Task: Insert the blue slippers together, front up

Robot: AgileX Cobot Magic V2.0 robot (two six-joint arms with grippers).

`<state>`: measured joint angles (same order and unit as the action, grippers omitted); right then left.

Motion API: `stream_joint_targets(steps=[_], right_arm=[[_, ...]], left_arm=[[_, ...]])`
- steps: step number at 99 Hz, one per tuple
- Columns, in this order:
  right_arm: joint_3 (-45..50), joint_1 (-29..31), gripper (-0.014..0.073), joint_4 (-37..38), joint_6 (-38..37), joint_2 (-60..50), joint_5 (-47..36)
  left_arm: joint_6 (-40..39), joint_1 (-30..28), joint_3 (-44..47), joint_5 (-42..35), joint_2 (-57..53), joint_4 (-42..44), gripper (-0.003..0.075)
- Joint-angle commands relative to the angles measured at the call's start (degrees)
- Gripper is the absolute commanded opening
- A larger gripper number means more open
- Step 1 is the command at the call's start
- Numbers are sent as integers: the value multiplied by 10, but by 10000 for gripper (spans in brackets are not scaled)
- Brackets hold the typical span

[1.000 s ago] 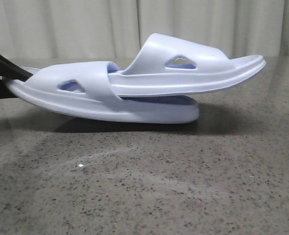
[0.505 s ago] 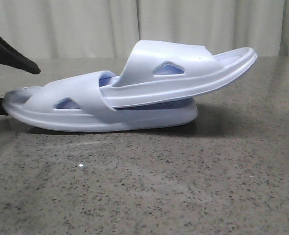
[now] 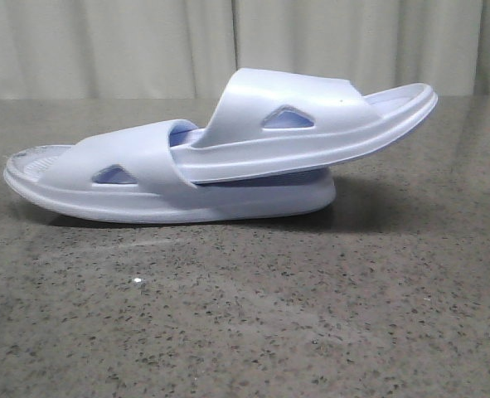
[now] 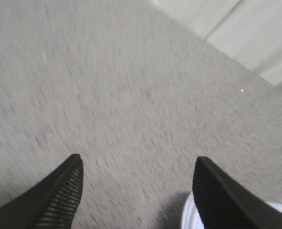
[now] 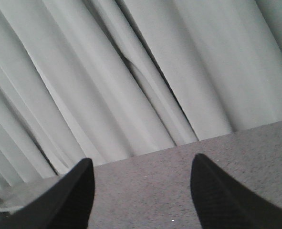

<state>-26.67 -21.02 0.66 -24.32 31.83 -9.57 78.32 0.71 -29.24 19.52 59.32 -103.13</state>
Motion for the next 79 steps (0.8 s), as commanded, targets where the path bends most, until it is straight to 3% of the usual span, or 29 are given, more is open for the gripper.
stream_joint_targets(steps=[1, 11, 23, 42, 79], right_arm=[[-16, 5, 384, 7, 90, -1, -26], [-16, 17, 384, 7, 189, -1, 12], [-16, 48, 384, 8, 243, -1, 34], [-16, 101, 384, 25, 263, -13, 55], [-16, 103, 384, 80, 263, -166, 211]], left_arm=[[81, -7, -18, 11, -48, -34, 436], [139, -7, -18, 14, -92, -34, 436], [149, -7, -18, 14, -145, -25, 436], [149, -7, 9, 10, -239, 2, 436], [147, -7, 128, -24, -423, 6, 436]])
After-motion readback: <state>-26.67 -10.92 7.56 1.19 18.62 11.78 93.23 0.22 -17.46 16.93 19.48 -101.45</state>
